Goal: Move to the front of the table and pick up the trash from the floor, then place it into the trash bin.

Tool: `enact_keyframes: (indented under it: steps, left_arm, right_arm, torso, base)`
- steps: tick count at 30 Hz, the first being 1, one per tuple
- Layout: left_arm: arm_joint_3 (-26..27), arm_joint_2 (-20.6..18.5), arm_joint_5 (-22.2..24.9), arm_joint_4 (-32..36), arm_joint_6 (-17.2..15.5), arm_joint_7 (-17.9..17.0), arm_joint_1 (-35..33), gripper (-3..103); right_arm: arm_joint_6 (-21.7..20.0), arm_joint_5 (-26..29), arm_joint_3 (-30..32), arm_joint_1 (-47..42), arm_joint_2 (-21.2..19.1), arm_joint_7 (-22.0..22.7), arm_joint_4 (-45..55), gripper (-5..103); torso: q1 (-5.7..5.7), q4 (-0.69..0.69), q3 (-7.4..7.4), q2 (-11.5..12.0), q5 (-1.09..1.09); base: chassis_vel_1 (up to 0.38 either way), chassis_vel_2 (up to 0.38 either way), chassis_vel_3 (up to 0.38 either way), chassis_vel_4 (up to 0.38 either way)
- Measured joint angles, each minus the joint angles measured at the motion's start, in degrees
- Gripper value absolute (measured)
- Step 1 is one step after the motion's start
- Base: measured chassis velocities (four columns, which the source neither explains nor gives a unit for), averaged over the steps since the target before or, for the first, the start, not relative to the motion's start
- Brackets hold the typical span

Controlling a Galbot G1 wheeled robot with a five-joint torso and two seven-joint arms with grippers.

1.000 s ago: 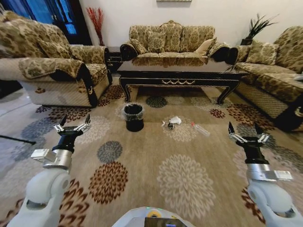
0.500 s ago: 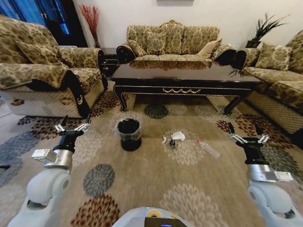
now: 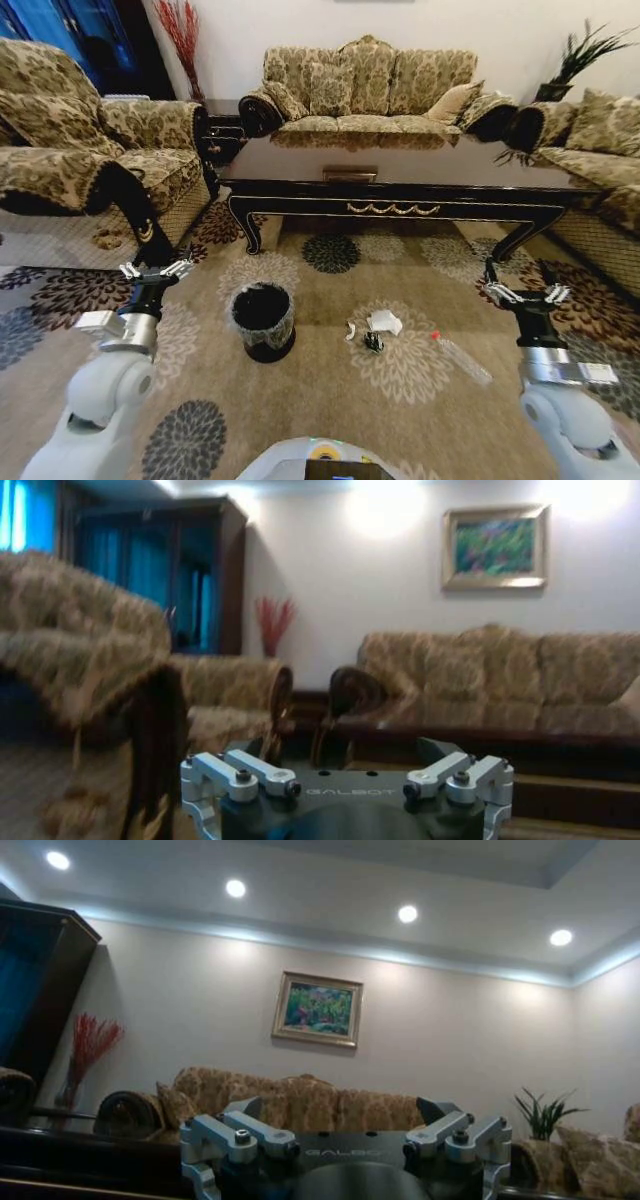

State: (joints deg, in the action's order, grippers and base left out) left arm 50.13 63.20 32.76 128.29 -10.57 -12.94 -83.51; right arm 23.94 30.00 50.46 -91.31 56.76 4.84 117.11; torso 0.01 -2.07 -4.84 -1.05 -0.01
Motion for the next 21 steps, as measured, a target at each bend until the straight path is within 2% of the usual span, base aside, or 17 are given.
enact_keyframes:
  steps: [2,3,4,5,6,7,8,9,11,13,16,17,19,21]
  left_arm:
    - [-2.0,-2.5,3.1,-2.6,-2.2,-1.3,1.6,100]
    - [-2.0,-2.5,3.1,-2.6,-2.2,-1.3,1.6,100]
    - [-3.5,-4.4,6.2,-4.1,-4.7,-2.2,2.9,100]
    - [-4.0,-5.0,7.3,-4.5,-5.7,-2.6,3.3,100]
    - [-6.2,-7.5,11.8,-5.7,-10.4,-4.2,5.1,100]
    - [-7.4,-8.8,14.2,-6.2,-13.2,-5.2,6.0,100]
    - [-7.4,-8.8,14.2,-6.2,-13.2,-5.2,6.0,100]
    - [-9.7,-10.6,17.8,-7.1,-17.8,-7.0,7.5,100]
    - [-13.8,-12.9,23.0,-8.5,-23.1,-10.7,9.5,100]
    - [-14.6,-13.3,24.4,-8.8,-24.1,-11.6,9.9,100]
    - [-19.3,-14.1,31.2,-11.2,-28.4,-16.6,12.8,100]
    - [-19.3,-14.1,31.2,-11.2,-28.4,-16.6,12.8,100]
    - [-22.1,-13.9,32.7,-13.3,-30.1,-18.8,14.6,100]
    - [-22.3,-13.7,32.8,-13.5,-30.3,-19.1,14.7,100]
  right_arm:
    - [0.0,-0.3,-0.4,0.2,0.0,0.0,-0.6,100]
    - [0.0,-0.3,-0.4,0.2,0.0,0.0,-0.6,100]
    - [0.1,-0.6,-0.8,0.3,0.1,0.1,-0.9,100]
    - [0.1,-0.8,-1.0,0.3,0.2,0.1,-1.0,100]
    - [0.2,-1.4,-1.8,0.6,0.5,0.3,-1.4,100]
    - [0.2,-1.7,-2.4,0.8,0.7,0.4,-1.6,100]
    - [0.2,-1.7,-2.4,0.8,0.7,0.4,-1.6,100]
    - [0.1,-2.3,-3.3,1.2,1.1,0.5,-2.0,100]
    - [-0.1,-3.5,-5.4,2.2,1.6,0.5,-3.2,100]
    - [-0.2,-3.7,-5.9,2.4,1.6,0.5,-3.5,100]
    - [-0.1,-4.1,-7.7,3.2,1.6,0.4,-5.1,100]
    - [-0.1,-4.1,-7.7,3.2,1.6,0.4,-5.1,100]
    - [0.2,-4.2,-7.5,2.9,1.6,0.4,-5.6,100]
    - [0.2,-4.2,-7.4,2.9,1.7,0.4,-5.6,100]
  torso:
    - [-0.01,0.03,0.03,0.0,0.02]
    - [-0.01,0.03,0.03,0.0,0.02]
    - [-0.01,0.05,0.03,0.0,0.0]
    - [-0.02,0.04,0.03,0.0,-0.01]
    - [-0.02,0.04,0.03,0.0,0.01]
    - [-0.02,0.04,0.03,0.0,0.03]
    - [-0.02,0.04,0.03,0.0,0.03]
    - [-0.01,0.04,0.0,0.0,0.02]
    - [-0.01,0.02,-0.01,0.0,0.0]
    - [-0.01,0.02,-0.01,0.0,0.01]
    - [-0.01,-0.01,-0.01,0.0,0.02]
    - [-0.01,-0.01,-0.01,0.0,0.02]
    - [-0.01,0.04,-0.01,0.0,0.02]
    - [-0.01,0.05,-0.01,0.0,0.02]
  base:
    - [0.03,-0.045,-0.033,0.017]
    - [0.06,-0.091,-0.066,0.034]
    - [0.06,-0.068,-0.062,0.064]
    - [0.039,-0.068,-0.062,0.064]
    - [0.0,0.0,0.0,0.0]
    - [0.0,0.0,0.0,0.0]
    - [0.0,0.0,0.0,0.0]
    - [0.0,0.0,0.0,0.0]
    - [0.0,0.0,0.0,0.0]
    - [0.0,0.0,0.0,0.0]
    - [0.0,0.0,0.0,0.0]
    - [0.0,0.0,0.0,0.0]
    - [0.0,0.0,0.0,0.0]
    - [0.0,0.0,0.0,0.0]
